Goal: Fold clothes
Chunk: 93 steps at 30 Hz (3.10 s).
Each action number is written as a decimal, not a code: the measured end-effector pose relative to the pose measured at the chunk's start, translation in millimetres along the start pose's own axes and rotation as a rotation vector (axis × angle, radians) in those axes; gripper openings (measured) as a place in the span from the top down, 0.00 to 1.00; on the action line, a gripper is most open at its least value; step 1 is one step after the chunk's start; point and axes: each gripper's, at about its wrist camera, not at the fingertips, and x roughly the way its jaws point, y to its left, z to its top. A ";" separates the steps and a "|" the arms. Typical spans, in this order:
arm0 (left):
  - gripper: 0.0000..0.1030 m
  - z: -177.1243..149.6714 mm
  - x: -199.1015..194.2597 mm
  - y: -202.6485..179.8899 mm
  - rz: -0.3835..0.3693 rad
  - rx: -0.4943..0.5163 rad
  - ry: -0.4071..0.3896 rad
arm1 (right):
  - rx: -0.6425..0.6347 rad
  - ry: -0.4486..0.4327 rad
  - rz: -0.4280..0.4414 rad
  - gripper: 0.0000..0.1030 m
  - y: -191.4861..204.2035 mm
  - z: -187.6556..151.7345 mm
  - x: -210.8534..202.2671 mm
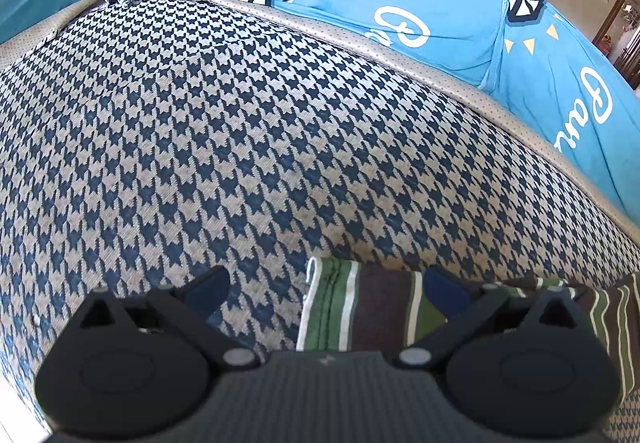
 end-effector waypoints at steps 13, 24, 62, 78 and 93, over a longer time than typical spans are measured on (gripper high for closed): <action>0.00 2.9 0.9 7.0 0.003 -0.015 0.010 | -0.210 0.021 -0.067 0.40 44.4 5.3 30.9; 0.00 2.6 1.8 6.6 -0.010 -0.012 0.021 | -0.181 -0.008 -0.091 0.60 40.0 7.5 39.1; 0.00 0.4 16.3 26.9 -0.201 -0.141 0.164 | 0.681 -0.116 -0.128 0.90 -107.5 -4.5 8.6; 0.00 3.2 23.4 24.3 -0.168 -0.126 0.178 | 0.640 -0.103 -0.008 0.43 -98.9 -8.1 4.5; 0.00 1.4 40.8 5.3 -0.158 -0.103 0.191 | 0.495 -0.059 -0.027 0.88 -74.3 10.0 37.4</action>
